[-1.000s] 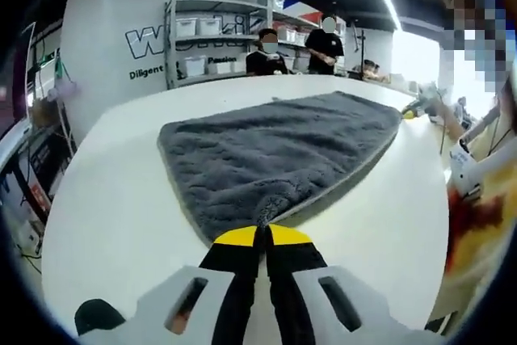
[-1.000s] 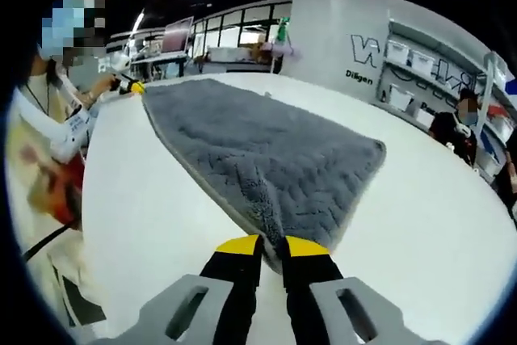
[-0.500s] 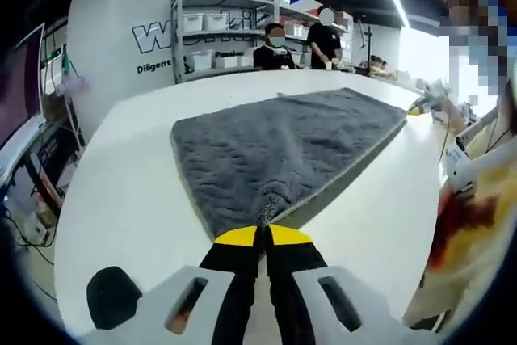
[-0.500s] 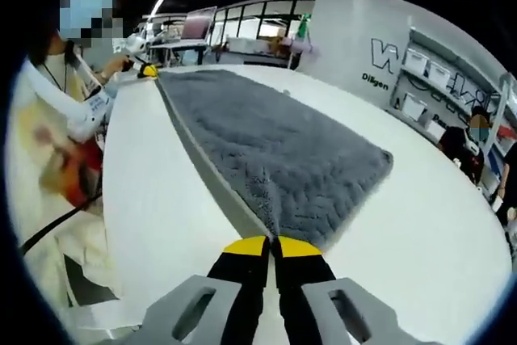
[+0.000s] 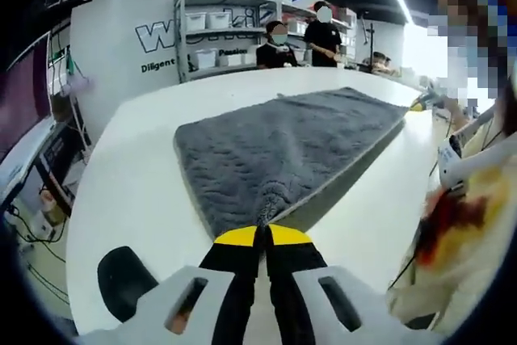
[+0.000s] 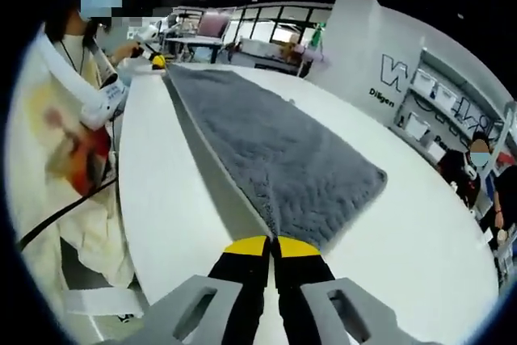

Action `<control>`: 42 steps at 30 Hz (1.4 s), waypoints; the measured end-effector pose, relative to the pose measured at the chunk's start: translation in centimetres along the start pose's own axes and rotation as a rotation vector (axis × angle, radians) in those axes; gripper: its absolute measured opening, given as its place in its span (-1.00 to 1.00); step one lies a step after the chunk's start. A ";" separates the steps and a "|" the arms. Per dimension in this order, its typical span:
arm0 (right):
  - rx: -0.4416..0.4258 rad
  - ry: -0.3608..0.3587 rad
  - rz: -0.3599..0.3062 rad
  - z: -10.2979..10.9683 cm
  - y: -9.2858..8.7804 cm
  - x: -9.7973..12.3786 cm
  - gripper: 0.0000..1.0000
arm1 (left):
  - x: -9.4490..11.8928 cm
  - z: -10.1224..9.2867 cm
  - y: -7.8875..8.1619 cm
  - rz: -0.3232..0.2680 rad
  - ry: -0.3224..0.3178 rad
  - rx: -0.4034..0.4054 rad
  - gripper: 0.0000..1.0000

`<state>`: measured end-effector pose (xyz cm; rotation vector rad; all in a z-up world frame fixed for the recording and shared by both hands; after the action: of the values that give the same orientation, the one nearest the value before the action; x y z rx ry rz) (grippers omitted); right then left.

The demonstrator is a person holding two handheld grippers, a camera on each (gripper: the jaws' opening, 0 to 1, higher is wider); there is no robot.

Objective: Fold the towel on the table until its edges align and the towel forms a compact rectangular stack.

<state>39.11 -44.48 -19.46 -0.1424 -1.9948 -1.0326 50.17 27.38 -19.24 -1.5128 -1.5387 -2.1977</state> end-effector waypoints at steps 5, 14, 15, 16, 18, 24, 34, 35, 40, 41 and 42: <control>0.020 -0.010 -0.022 0.3 0.3 0.6 -1.00 | 0.6 0.0 -0.1 -0.004 -0.001 0.017 -0.96; -0.018 -0.034 -0.023 -0.8 0.9 0.3 -1.00 | 0.7 0.9 0.9 -0.029 -0.017 0.036 -0.95; -0.021 -0.036 -0.023 -0.8 0.9 0.3 -1.00 | 0.7 1.0 1.0 -0.032 -0.019 0.039 -0.95; -0.031 -0.043 -0.019 -1.0 1.1 0.1 -1.00 | 0.6 1.1 1.2 -0.039 -0.026 0.045 -0.95; -0.050 -0.057 -0.012 -1.5 1.4 -0.4 -1.00 | 0.4 1.4 1.5 -0.052 -0.041 0.057 -0.95; -0.050 -0.115 0.039 -2.6 2.5 -1.9 -1.00 | -0.6 2.0 2.9 -0.061 -0.044 0.062 -0.95; 0.061 -0.285 0.158 -4.2 5.2 -4.1 -1.00 | -2.3 3.9 4.6 -0.078 -0.037 0.074 -0.95; 0.068 -0.296 0.161 -4.3 5.5 -4.3 -1.00 | -2.4 4.0 4.8 -0.077 -0.030 0.072 -0.95; 0.083 -0.346 0.164 -5.0 6.4 -5.2 -1.00 | -3.0 4.5 5.4 -0.074 0.001 0.042 -0.95; 0.078 -0.358 0.156 -5.4 6.5 -5.3 -1.00 | -3.2 4.7 5.6 -0.072 0.003 0.032 -0.95; 0.072 -0.370 0.149 -5.7 6.6 -5.3 -1.00 | -3.3 4.9 5.8 -0.070 0.005 0.022 -0.95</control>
<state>49.05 -42.86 -17.71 -0.4647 -2.3089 -0.8844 58.22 26.65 -17.63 -1.4676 -1.6335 -2.2111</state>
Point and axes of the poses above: the point that each gripper's makers call its tool centre point, and the gripper's own axes: x roughly backward along the fingers, z roughly to its left, y roughly out of its top, the point moved 9 cm from there along x, roughly backward along the fingers, and after that the axes turned 14 degrees about z, right-handed, at the moved point
